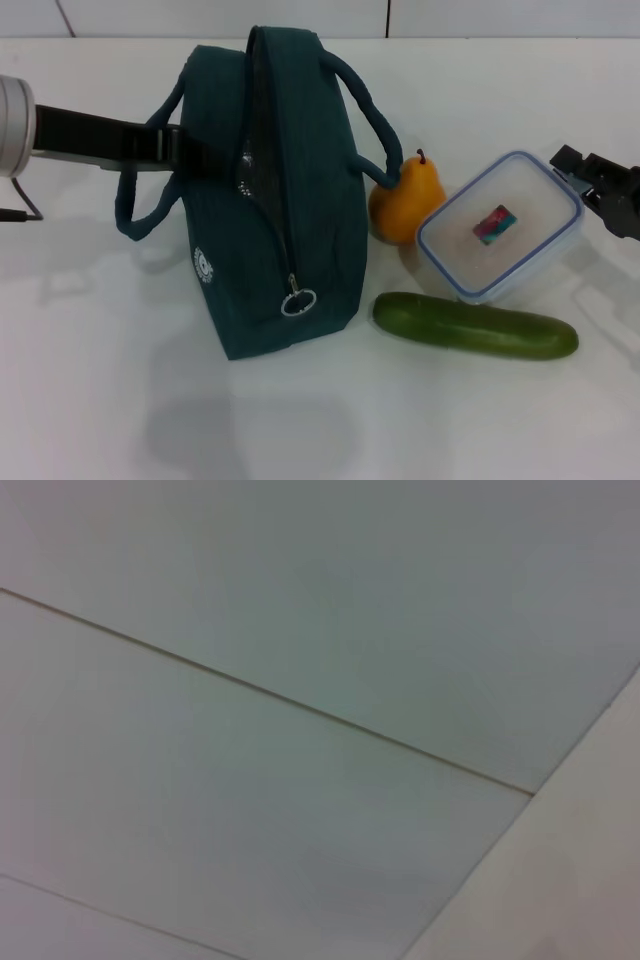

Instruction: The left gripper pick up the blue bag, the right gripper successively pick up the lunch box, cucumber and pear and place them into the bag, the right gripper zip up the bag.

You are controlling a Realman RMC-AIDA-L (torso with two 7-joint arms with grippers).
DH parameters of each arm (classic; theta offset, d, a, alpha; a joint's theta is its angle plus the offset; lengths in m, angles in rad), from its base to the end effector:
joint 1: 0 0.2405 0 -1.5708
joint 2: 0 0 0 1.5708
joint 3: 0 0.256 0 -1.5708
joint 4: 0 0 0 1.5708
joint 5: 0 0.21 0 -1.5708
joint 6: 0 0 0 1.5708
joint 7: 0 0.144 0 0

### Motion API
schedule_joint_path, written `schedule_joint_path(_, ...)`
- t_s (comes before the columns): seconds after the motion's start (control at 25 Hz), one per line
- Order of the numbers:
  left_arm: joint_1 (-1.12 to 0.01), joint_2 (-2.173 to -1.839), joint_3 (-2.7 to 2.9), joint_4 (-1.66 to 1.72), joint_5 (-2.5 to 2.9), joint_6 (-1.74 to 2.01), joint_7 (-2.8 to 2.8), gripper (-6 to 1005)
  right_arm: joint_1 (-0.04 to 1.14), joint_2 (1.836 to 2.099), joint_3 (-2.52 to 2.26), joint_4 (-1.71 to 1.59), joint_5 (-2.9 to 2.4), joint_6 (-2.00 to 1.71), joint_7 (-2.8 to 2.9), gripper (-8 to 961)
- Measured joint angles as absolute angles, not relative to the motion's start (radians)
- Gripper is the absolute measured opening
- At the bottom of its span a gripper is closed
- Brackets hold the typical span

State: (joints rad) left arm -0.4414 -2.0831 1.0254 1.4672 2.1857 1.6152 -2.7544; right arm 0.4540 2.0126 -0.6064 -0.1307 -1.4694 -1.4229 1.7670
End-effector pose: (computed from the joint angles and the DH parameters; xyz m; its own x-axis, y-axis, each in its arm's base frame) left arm -0.1866 0.3390 0.0644 0.4272 0.8402 0.3339 0.9037 -0.4082 -0.1291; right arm 0.3135 0.3107 -0.0062 -0.1915 -0.6042 -0.7735 -0.8701 -0.2602 0.4187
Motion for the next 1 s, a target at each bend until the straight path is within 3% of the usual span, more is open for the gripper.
schedule_joint_path(0.2,-0.442,-2.083,1.025,1.463,2.178,1.615,-2.743,38,0.448,2.013,-0.597,-0.119,-1.460,-1.433,1.770,243)
schedule_joint_path(0.4,-0.442,-2.083,1.025,1.462,2.177,1.615,-2.742,38,0.440,2.013,-0.595,-0.115,-1.442,-1.450,1.778,88)
schedule_joint_path(1.0,-0.431,-2.077,1.025,1.462,2.075,1.632,-2.715,38,0.360,2.008,-0.595,-0.104,-1.298,-1.583,1.845,88)
